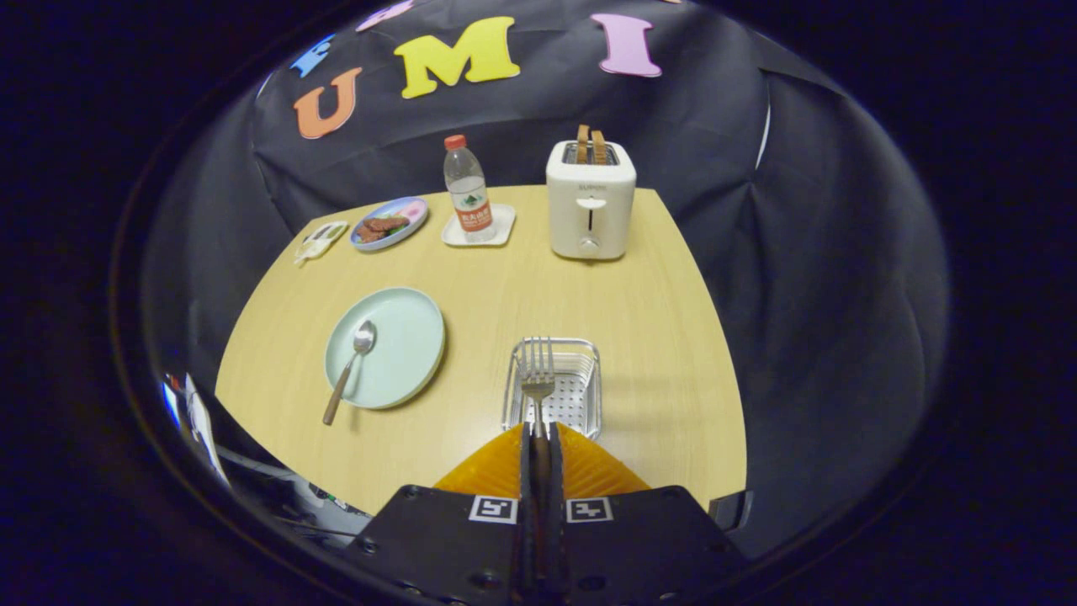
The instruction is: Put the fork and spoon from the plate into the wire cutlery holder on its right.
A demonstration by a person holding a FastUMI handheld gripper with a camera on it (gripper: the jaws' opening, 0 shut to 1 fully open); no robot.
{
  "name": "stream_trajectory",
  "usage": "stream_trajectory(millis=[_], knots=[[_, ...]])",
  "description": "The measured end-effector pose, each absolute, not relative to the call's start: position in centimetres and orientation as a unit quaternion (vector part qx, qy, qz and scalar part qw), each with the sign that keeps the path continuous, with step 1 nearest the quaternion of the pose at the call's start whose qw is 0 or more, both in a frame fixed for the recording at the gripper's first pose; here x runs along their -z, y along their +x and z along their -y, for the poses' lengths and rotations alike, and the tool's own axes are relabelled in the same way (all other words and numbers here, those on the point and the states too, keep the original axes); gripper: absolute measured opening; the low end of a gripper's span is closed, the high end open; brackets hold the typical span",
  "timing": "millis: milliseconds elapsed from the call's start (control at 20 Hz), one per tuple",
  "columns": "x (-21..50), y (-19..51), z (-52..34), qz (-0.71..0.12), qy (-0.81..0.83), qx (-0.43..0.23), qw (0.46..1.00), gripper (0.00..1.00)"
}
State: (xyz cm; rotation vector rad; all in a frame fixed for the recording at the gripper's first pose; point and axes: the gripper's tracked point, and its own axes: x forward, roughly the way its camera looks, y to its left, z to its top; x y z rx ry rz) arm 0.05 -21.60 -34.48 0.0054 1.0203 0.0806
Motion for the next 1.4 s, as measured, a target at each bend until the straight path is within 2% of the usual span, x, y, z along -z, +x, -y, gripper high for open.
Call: stream_trajectory(millis=[350,550,650,800,900,950,1250,1400], knots=[[35.6,-0.4,21.6,-0.566,0.019,-0.020,0.824,0.06],[35.6,-0.3,20.6,-0.579,0.027,-0.011,0.815,0.06],[35.0,0.6,20.3,-0.570,0.028,-0.009,0.821,0.10],[33.9,1.7,19.8,-0.552,0.022,-0.002,0.834,0.09],[33.3,1.9,18.7,-0.543,0.030,-0.008,0.839,0.17],[33.3,1.8,18.0,-0.540,0.030,-0.016,0.841,0.30],[33.2,1.7,12.2,-0.515,0.011,-0.061,0.855,0.83],[34.0,1.9,8.7,-0.507,0.012,-0.074,0.859,0.86]])
